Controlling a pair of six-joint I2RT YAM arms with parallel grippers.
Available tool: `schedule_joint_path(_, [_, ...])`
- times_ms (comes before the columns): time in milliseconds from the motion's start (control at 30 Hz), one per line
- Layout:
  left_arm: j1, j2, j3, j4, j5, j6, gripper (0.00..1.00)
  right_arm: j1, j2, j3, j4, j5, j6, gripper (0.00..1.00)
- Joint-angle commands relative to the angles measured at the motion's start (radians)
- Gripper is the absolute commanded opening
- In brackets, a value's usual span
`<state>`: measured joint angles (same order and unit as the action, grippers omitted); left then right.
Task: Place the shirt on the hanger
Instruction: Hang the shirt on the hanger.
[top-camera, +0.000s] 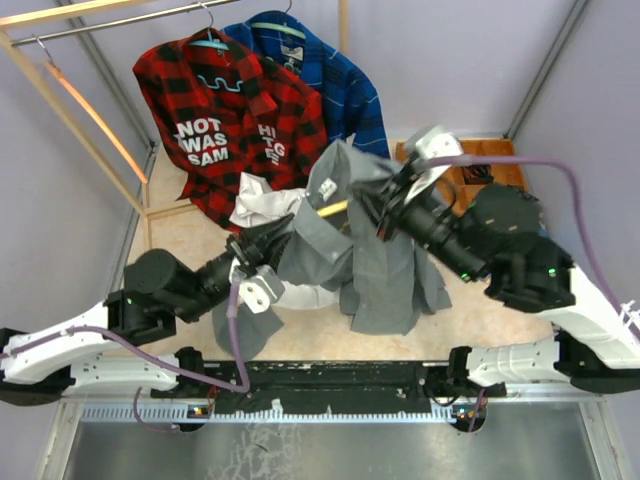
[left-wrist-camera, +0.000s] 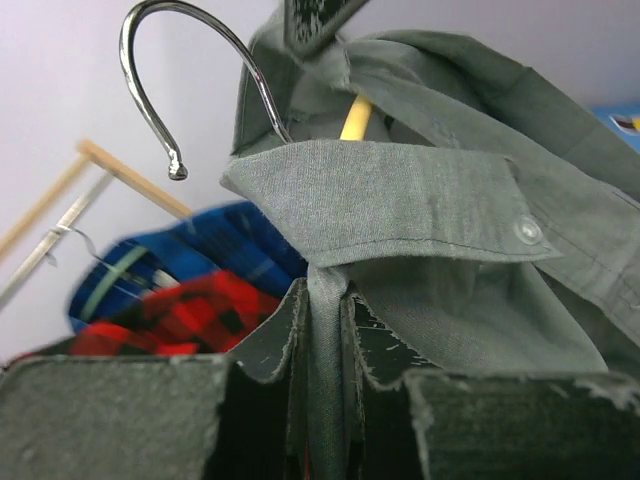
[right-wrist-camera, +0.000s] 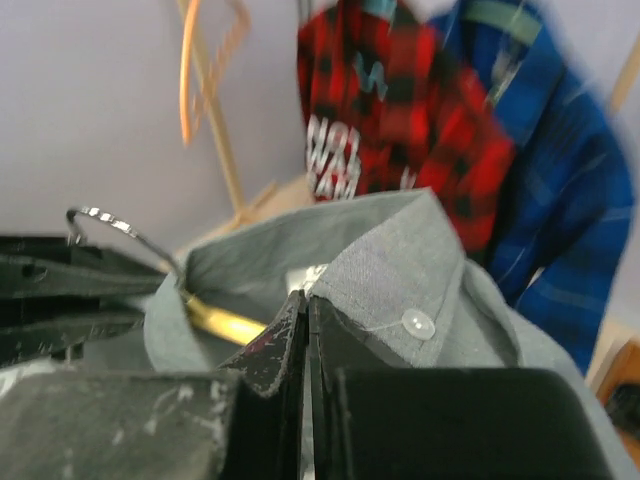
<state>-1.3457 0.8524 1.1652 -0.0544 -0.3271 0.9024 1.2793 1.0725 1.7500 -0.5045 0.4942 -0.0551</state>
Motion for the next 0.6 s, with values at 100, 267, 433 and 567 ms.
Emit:
schedule_joint_path(100, [-0.001, -0.143, -0.178, 0.044, 0.01, -0.182, 0.0, -0.005, -0.125, -0.304, 0.07, -0.145, 0.283, 0.0])
schedule_joint_path(267, [0.0, -0.182, -0.24, 0.044, -0.037, -0.227, 0.0, -0.005, -0.183, -0.448, 0.158, -0.248, 0.367, 0.0])
schedule_joint_path(433, [0.0, -0.201, -0.25, 0.074, -0.086, -0.211, 0.0, -0.005, -0.215, -0.513, 0.21, -0.427, 0.362, 0.0])
schedule_joint_path(567, [0.0, -0.191, -0.217, 0.085, -0.102, -0.155, 0.0, -0.005, -0.201, -0.455, 0.155, -0.506, 0.299, 0.07])
